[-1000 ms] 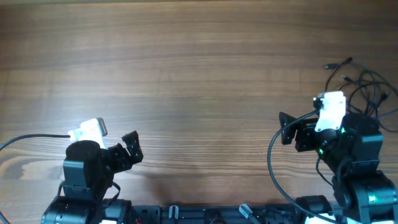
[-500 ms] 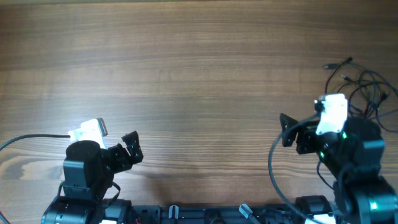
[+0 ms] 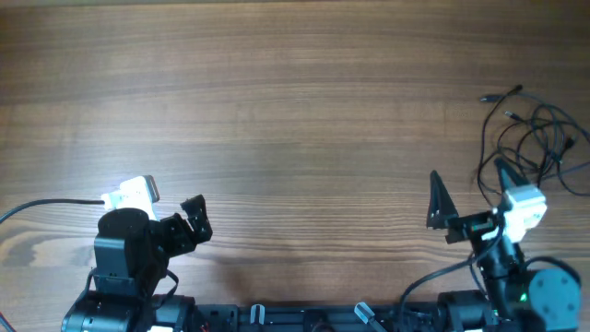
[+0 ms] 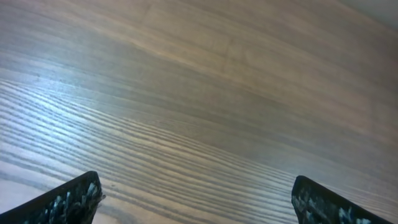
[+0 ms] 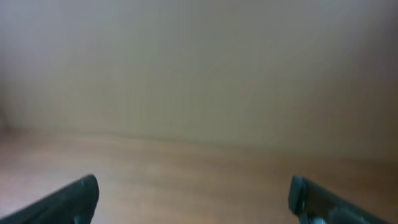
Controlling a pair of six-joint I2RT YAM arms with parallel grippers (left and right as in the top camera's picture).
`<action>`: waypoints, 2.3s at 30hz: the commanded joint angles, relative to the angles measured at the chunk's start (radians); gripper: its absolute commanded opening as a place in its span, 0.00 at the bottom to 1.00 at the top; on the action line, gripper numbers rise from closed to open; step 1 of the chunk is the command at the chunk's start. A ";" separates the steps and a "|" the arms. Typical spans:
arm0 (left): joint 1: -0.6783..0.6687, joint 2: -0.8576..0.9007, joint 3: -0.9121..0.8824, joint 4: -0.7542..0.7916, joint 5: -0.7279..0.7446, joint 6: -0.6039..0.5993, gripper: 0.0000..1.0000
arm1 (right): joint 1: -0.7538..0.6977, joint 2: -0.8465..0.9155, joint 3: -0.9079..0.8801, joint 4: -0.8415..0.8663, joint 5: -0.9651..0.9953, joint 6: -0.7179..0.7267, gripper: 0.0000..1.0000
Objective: Untangle cables
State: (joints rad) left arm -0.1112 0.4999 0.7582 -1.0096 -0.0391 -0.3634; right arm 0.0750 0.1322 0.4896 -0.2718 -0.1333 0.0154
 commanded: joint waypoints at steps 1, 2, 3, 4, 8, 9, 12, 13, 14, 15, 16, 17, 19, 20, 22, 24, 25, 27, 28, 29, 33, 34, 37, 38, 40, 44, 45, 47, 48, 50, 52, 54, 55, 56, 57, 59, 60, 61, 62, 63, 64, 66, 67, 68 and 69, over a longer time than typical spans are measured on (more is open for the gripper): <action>-0.005 -0.006 -0.005 0.002 0.005 0.012 1.00 | -0.004 -0.095 -0.134 0.172 -0.022 -0.013 1.00; -0.005 -0.006 -0.005 0.002 0.005 0.012 1.00 | -0.004 -0.106 -0.157 0.212 -0.021 -0.013 1.00; -0.005 -0.006 -0.005 0.002 0.005 0.012 1.00 | -0.004 -0.120 -0.194 0.275 -0.021 -0.013 1.00; -0.005 -0.006 -0.005 0.002 0.005 0.012 1.00 | -0.004 -0.127 -0.216 0.311 -0.021 -0.013 1.00; -0.005 -0.006 -0.005 0.002 0.005 0.012 1.00 | -0.004 -0.129 -0.323 0.515 -0.021 -0.013 1.00; -0.005 -0.006 -0.005 0.002 0.005 0.012 1.00 | -0.004 -0.129 -0.363 0.583 -0.021 -0.013 1.00; -0.005 -0.006 -0.005 0.002 0.005 0.012 1.00 | -0.004 -0.129 -0.482 0.763 -0.020 -0.015 1.00; -0.005 -0.006 -0.005 0.002 0.005 0.012 1.00 | -0.005 -0.129 -0.484 0.727 -0.014 -0.020 1.00; -0.005 -0.006 -0.005 0.002 0.005 0.012 1.00 | -0.005 -0.129 -0.485 0.714 -0.016 -0.016 1.00; -0.005 -0.006 -0.005 0.002 0.005 0.012 1.00 | -0.006 -0.129 -0.485 0.693 -0.013 -0.023 1.00; -0.005 -0.006 -0.005 0.002 0.005 0.012 1.00 | -0.006 -0.129 -0.485 0.669 -0.016 -0.025 1.00; -0.005 -0.006 -0.005 0.002 0.005 0.012 1.00 | -0.007 -0.129 -0.485 0.644 -0.017 -0.042 1.00; -0.005 -0.006 -0.005 0.002 0.005 0.012 1.00 | -0.007 -0.129 -0.485 0.560 -0.017 -0.045 1.00; -0.005 -0.006 -0.005 0.002 0.005 0.012 1.00 | -0.007 -0.129 -0.485 0.505 -0.019 -0.045 1.00; -0.005 -0.006 -0.005 0.002 0.005 0.012 1.00 | -0.007 -0.129 -0.485 0.322 -0.044 -0.039 1.00; -0.005 -0.006 -0.005 0.002 0.005 0.012 1.00 | -0.007 -0.129 -0.485 0.285 -0.050 -0.034 1.00; -0.005 -0.006 -0.005 0.002 0.005 0.012 1.00 | -0.007 -0.129 -0.485 0.285 -0.051 -0.033 1.00; -0.005 -0.006 -0.005 0.002 0.005 0.012 1.00 | -0.007 -0.129 -0.485 0.285 -0.050 -0.035 1.00; -0.005 -0.006 -0.005 0.002 0.005 0.012 1.00 | -0.007 -0.129 -0.485 0.286 -0.047 -0.035 1.00; -0.005 -0.006 -0.005 0.002 0.005 0.012 1.00 | -0.007 -0.129 -0.485 0.285 -0.047 -0.035 1.00; -0.005 -0.006 -0.005 0.002 0.005 0.012 1.00 | -0.007 -0.129 -0.484 0.285 -0.047 -0.035 1.00; -0.005 -0.006 -0.005 0.002 0.005 0.012 1.00 | -0.007 -0.129 -0.484 0.285 -0.047 -0.035 1.00; -0.005 -0.006 -0.005 0.002 0.005 0.012 1.00 | -0.007 -0.129 -0.484 0.285 -0.047 -0.035 1.00; -0.005 -0.006 -0.005 0.002 0.005 0.012 1.00 | -0.007 -0.129 -0.484 0.285 -0.047 -0.035 1.00; -0.005 -0.006 -0.005 0.002 0.005 0.012 1.00 | -0.007 -0.129 -0.484 0.285 -0.047 -0.035 1.00; -0.005 -0.006 -0.005 0.002 0.005 0.012 1.00 | -0.007 -0.129 -0.484 0.285 -0.047 -0.035 1.00; -0.005 -0.006 -0.005 0.002 0.005 0.012 1.00 | -0.007 -0.129 -0.484 0.285 -0.047 -0.035 1.00; -0.005 -0.006 -0.005 0.002 0.005 0.012 1.00 | -0.007 -0.129 -0.484 0.285 -0.047 -0.035 1.00; -0.005 -0.006 -0.005 0.002 0.005 0.012 1.00 | -0.007 -0.129 -0.484 0.285 -0.047 -0.035 1.00; -0.005 -0.006 -0.005 0.002 0.005 0.012 1.00 | -0.007 -0.129 -0.484 0.285 -0.047 -0.035 1.00; -0.005 -0.006 -0.005 0.002 0.005 0.012 1.00 | -0.007 -0.129 -0.484 0.285 -0.047 -0.035 1.00; -0.005 -0.006 -0.005 0.002 0.005 0.012 1.00 | -0.007 -0.129 -0.484 0.285 -0.047 -0.035 1.00; -0.005 -0.006 -0.005 0.002 0.005 0.012 1.00 | -0.007 -0.129 -0.484 0.285 -0.047 -0.035 1.00; -0.005 -0.006 -0.005 0.002 0.005 0.012 1.00 | -0.007 -0.129 -0.484 0.285 -0.047 -0.035 1.00; -0.005 -0.006 -0.005 0.002 0.005 0.012 1.00 | -0.007 -0.129 -0.484 0.285 -0.047 -0.035 1.00; -0.005 -0.006 -0.005 0.002 0.005 0.012 1.00 | -0.007 -0.129 -0.484 0.285 -0.047 -0.035 1.00; -0.005 -0.006 -0.005 0.002 0.005 0.012 1.00 | -0.007 -0.129 -0.484 0.285 -0.047 -0.035 1.00; -0.005 -0.006 -0.005 0.002 0.005 0.012 1.00 | -0.007 -0.129 -0.484 0.285 -0.047 -0.035 1.00; -0.005 -0.006 -0.005 0.002 0.005 0.012 1.00 | -0.007 -0.129 -0.484 0.285 -0.047 -0.035 1.00; -0.005 -0.006 -0.005 0.002 0.005 0.012 1.00 | -0.007 -0.129 -0.484 0.285 -0.047 -0.035 1.00; -0.005 -0.006 -0.005 0.002 0.005 0.012 1.00 | -0.007 -0.129 -0.484 0.285 -0.047 -0.035 1.00; -0.005 -0.006 -0.005 0.002 0.005 0.012 1.00 | -0.007 -0.129 -0.484 0.285 -0.047 -0.035 1.00; -0.005 -0.006 -0.005 0.002 0.005 0.012 1.00 | -0.007 -0.129 -0.484 0.285 -0.047 -0.035 1.00; -0.005 -0.006 -0.005 0.002 0.005 0.012 1.00 | -0.007 -0.129 -0.484 0.285 -0.047 -0.036 1.00; -0.005 -0.006 -0.005 0.002 0.005 0.012 1.00 | -0.007 -0.129 -0.484 0.285 -0.047 -0.035 1.00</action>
State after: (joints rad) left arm -0.1112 0.4999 0.7578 -1.0100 -0.0391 -0.3634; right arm 0.0723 0.0128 0.0059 0.0078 -0.1608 -0.0135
